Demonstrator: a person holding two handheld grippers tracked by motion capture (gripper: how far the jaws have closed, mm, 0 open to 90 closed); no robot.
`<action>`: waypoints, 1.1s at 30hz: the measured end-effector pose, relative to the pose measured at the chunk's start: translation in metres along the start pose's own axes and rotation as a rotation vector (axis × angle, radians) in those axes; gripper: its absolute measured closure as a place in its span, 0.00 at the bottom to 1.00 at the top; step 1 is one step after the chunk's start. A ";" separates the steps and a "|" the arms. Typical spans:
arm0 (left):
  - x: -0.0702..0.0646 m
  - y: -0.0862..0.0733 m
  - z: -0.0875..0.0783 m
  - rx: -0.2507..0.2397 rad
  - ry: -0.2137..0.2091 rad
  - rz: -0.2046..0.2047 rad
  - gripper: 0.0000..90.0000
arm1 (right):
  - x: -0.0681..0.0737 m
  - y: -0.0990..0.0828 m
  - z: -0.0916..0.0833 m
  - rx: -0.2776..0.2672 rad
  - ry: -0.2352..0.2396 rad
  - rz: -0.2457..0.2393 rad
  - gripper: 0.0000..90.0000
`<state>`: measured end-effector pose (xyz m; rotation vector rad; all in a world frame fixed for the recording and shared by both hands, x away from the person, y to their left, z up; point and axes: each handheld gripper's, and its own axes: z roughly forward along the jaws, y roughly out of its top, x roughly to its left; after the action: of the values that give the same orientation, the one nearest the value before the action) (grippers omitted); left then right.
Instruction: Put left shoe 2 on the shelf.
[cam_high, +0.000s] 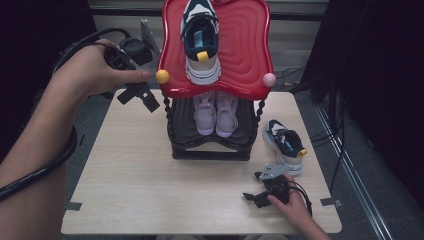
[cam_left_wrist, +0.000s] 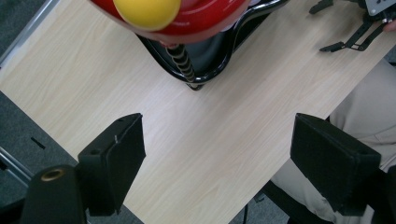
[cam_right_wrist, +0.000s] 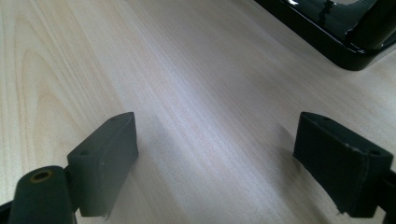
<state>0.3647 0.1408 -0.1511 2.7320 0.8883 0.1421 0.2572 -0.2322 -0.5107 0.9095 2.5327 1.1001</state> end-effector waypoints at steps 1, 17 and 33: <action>0.000 -0.002 0.001 0.005 -0.002 0.005 0.20 | 0.000 0.000 0.000 0.000 0.000 0.000 0.14; 0.002 -0.030 0.033 0.007 -0.008 -0.004 0.21 | 0.000 0.000 0.000 0.002 0.000 -0.001 0.14; 0.000 -0.052 0.076 0.018 -0.047 -0.003 0.21 | 0.000 0.000 0.000 -0.002 -0.003 -0.002 0.14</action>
<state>0.3487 0.1651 -0.2386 2.7387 0.8846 0.0697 0.2574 -0.2324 -0.5105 0.9069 2.5288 1.0998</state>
